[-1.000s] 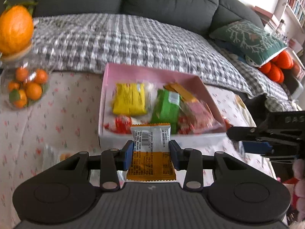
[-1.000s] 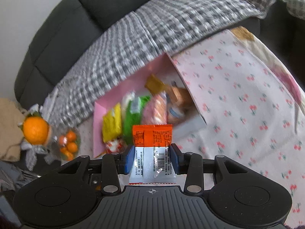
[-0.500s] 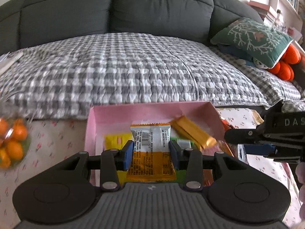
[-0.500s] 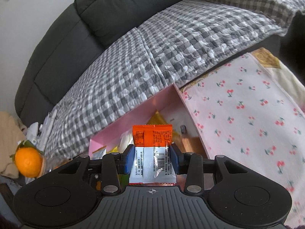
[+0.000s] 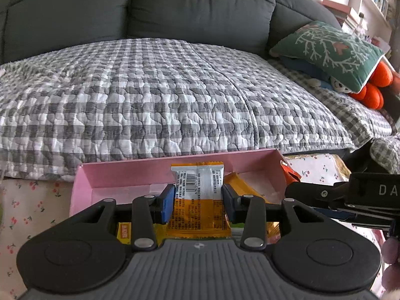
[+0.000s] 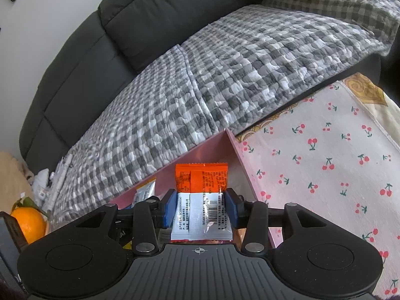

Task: Organize snacks
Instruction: 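Open left gripper to drop the wafer pack while right gripper releases its pack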

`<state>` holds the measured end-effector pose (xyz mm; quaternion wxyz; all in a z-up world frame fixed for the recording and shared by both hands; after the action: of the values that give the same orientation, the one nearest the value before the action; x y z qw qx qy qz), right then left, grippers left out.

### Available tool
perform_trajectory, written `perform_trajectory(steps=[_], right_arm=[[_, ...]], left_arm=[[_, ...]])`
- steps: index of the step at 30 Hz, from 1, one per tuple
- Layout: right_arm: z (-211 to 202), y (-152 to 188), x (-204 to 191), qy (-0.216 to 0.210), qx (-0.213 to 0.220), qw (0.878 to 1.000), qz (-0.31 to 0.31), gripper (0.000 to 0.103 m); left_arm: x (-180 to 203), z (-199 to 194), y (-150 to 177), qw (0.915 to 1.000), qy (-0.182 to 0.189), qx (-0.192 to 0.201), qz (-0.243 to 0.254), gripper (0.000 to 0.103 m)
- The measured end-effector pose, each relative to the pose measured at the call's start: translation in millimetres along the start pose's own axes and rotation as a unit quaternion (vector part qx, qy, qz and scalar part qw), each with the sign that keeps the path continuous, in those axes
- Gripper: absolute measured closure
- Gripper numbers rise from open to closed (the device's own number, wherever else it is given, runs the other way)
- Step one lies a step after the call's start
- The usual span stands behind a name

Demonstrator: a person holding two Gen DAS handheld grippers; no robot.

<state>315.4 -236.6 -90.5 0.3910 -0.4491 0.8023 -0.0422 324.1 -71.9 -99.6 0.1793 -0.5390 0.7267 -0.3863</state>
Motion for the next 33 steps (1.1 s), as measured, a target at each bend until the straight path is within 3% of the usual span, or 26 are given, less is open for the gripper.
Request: perform_trajectory(steps=[2,3,6,16,22,27,33], right_arm=[[1,-2,1,0.0,0.003,1.0,0.004,0.059],[1,-2,2,0.001,0.003,1.0,0.011,0.056],[-1,-3,6,-0.003,0.004,1.0,0.026,0.042],[-19,-4,7,0.006,0.012,1.0,0.02,0.038],[-39,4,-2,0.021,0.001,1.0,0.002,0.035],[-63,11,-18,0.026,-0.003,0.999,-0.024,0.022],[-91,29,-29,0.039,-0.017,0.998,-0.052,0.02]], left_arm=[[1,4,0,1.0,0.004,-0.001,-0.002,0.061],[1,4,0,1.0,0.001,0.0,-0.001,0.054],[0,4,-1,1.0,-0.003,0.004,-0.001,0.047],[1,-12,0,0.9999,-0.012,0.0,0.009,0.043],[-1,-38,5,0.9999,-0.014,-0.005,0.008,0.034],[-9,-63,16,0.9991,-0.04,-0.013,0.007,0.02],[-18,-92,30,0.9982,-0.054,-0.024,-0.009,0.006]])
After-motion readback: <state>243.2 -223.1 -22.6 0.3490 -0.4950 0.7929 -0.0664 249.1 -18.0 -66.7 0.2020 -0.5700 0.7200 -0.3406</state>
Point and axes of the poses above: each gripper's, at about its wrist camera, not at the fingertips, and z roughly the way its jaws point, x to its right, y to its underside, the point moved 10 cm from there along z, roughly the way its jaws point, and after that the axes turned 2 degrees about x, right-handed, at the moved point
